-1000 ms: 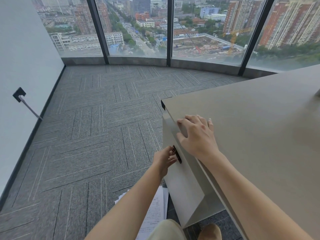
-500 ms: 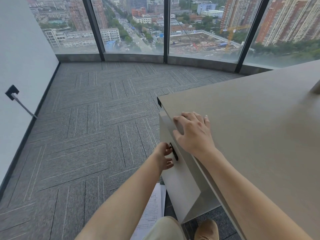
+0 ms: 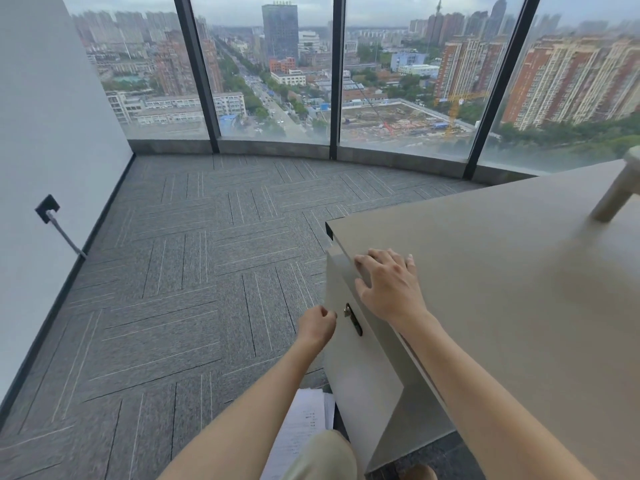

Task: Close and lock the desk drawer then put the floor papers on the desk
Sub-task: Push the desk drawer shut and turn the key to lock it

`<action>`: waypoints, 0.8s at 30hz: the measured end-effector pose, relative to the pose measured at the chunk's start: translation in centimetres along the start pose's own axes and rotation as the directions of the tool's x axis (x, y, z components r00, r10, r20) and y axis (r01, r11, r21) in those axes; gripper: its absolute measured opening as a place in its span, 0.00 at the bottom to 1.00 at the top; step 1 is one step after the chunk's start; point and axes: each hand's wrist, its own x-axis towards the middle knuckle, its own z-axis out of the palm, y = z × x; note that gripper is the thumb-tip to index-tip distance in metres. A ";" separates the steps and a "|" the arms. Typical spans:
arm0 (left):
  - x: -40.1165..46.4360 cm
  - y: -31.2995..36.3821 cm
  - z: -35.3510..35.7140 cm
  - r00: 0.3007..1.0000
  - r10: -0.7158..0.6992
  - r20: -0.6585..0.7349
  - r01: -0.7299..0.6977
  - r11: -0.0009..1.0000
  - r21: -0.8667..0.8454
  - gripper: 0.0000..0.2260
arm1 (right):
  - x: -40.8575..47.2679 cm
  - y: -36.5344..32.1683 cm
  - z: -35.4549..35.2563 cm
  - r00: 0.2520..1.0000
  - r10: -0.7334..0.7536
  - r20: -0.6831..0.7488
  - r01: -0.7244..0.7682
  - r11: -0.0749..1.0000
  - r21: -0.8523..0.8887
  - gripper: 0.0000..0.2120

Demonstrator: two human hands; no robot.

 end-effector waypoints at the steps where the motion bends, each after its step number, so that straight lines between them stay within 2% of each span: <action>1: -0.6 -0.1 -0.7 1.000 0.016 0.006 -0.017 0.999 0.041 0.08 | -0.1 -0.2 -0.1 1.000 0.007 0.005 -0.007 1.000 -0.010 0.20; 4: -2.6 -0.6 -3.0 0.998 0.049 0.048 -0.054 0.993 0.108 0.06 | -0.6 -0.8 -0.3 0.999 0.021 0.033 -0.019 0.998 -0.065 0.21; 7: -5.2 -1.3 -5.8 0.994 0.079 0.071 -0.088 0.985 0.149 0.10 | -1.8 -1.7 -0.7 0.996 0.052 0.077 -0.045 0.995 -0.094 0.22; 9: -7.1 -1.7 -7.7 0.991 0.104 0.082 -0.118 0.976 0.183 0.13 | -3.2 -2.8 -1.0 0.995 0.071 0.073 -0.064 0.993 -0.100 0.19; 11: -8.9 -2.3 -9.6 0.991 0.107 0.082 -0.121 0.974 0.191 0.11 | -4.9 -4.3 -1.4 0.996 0.070 0.050 -0.065 0.993 -0.094 0.16; 13: -10.6 -2.7 -11.3 0.992 0.107 0.070 -0.117 0.979 0.167 0.07 | -6.6 -6.1 -1.6 0.998 0.037 0.051 -0.033 0.996 -0.086 0.15; 19: -15.0 -4.2 -14.2 0.990 0.138 -0.012 -0.134 0.977 0.166 0.12 | -11.5 -10.7 -1.3 0.987 -0.065 0.147 0.068 0.998 -0.017 0.20; 24: -17.0 -6.3 -15.3 0.995 0.076 -0.059 -0.068 0.990 0.126 0.13 | -13.7 -12.4 0.3 0.968 -0.078 0.238 0.075 0.997 0.019 0.19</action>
